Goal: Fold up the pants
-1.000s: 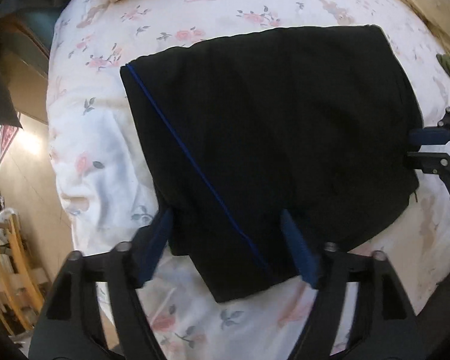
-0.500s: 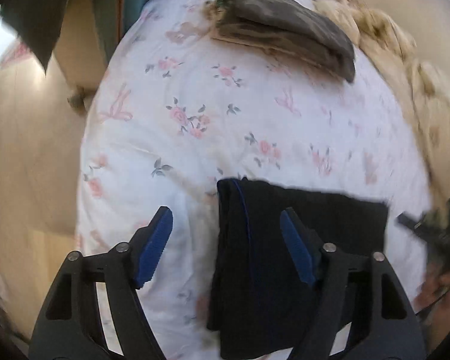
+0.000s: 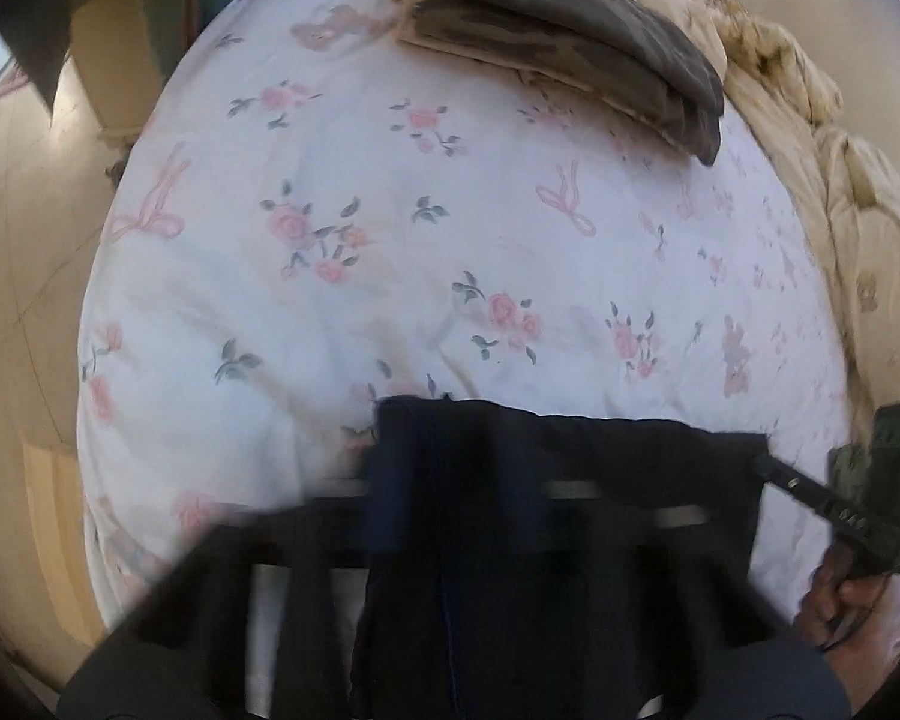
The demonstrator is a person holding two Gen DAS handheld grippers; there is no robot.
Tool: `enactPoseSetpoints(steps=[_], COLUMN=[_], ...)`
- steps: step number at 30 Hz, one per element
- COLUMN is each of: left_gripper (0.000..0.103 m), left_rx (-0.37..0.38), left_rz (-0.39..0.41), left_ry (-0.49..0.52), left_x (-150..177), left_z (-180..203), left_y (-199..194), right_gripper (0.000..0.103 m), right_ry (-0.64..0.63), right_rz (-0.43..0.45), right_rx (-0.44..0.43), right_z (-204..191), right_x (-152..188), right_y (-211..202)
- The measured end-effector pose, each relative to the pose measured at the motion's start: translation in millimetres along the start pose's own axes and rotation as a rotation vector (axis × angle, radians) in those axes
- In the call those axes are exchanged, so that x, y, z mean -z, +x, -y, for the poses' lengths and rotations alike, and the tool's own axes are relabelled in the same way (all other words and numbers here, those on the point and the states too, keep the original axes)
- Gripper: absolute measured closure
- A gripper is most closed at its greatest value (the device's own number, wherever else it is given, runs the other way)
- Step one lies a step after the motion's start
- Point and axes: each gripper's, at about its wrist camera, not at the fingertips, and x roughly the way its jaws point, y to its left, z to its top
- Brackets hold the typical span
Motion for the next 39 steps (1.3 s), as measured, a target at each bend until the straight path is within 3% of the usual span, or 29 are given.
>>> enactPoseSetpoints(steps=[4, 9, 11, 13, 15, 16, 17, 19, 21, 24, 28, 30, 32, 33, 36, 39], left_gripper=[0.100, 0.101, 0.100, 0.097, 0.096, 0.093, 0.080, 0.068, 0.068, 0.067, 0.065, 0.063, 0.063, 0.063, 0.056, 0.048], left_rx=[-0.026, -0.083, -0.090, -0.108, -0.115, -0.118, -0.133, -0.158, -0.143, -0.182, -0.219, -0.236, -0.235, -0.226, -0.182, -0.162], left_rz=[0.002, -0.004, 0.003, 0.009, 0.003, -0.002, 0.000, 0.038, 0.051, 0.105, -0.036, -0.032, -0.032, -0.032, -0.028, -0.016], left_ry=[0.018, 0.028, 0.048, 0.065, 0.032, 0.017, 0.007, 0.026, 0.073, 0.209, 0.350, 0.372, 0.364, 0.347, 0.310, 0.297], left_x=[-4, -5, -4, -4, -4, -4, -3, 3, 10, 26, 43, 45, 41, 39, 40, 47], left_z=[-5, -10, -6, -2, -5, -6, -5, 1, 12, 40, 53, 48, 47, 47, 48, 53], left_y=[1, 9, 9, 9, 9, 8, 6, -4, -9, -14, 18, 24, 22, 19, 7, -6], right_gripper=[0.101, 0.102, 0.102, 0.102, 0.102, 0.101, 0.101, 0.097, 0.096, 0.096, 0.102, 0.103, 0.094, 0.094, 0.094, 0.094], right_ry=[-0.023, 0.040, 0.051, 0.066, 0.084, 0.101, 0.099, 0.057, 0.016, -0.067, -0.168, -0.135, -0.130, -0.106, 0.081, 0.080], right_rz=[0.031, 0.054, 0.049, 0.063, 0.070, 0.085, 0.100, 0.131, 0.149, 0.068, -0.110, -0.100, -0.070, -0.059, -0.036, -0.025], right_rx=[-0.006, -0.004, 0.037, 0.131, 0.168, 0.147, 0.120, 0.081, 0.015, -0.029, 0.086, 0.201, 0.458, 0.463, 0.192, 0.133], right_z=[-1, 15, 20, 25, 34, 37, 36, 24, 5, -24, -30, -12, 9, 15, 34, 23], right_x=[0, -5, -4, -3, -5, -6, -7, -7, -5, 2, 19, 21, 20, 20, 23, 35], right_y=[-11, -16, -11, -13, -20, -26, -33, -42, -43, -18, 18, 15, 4, -2, -28, -43])
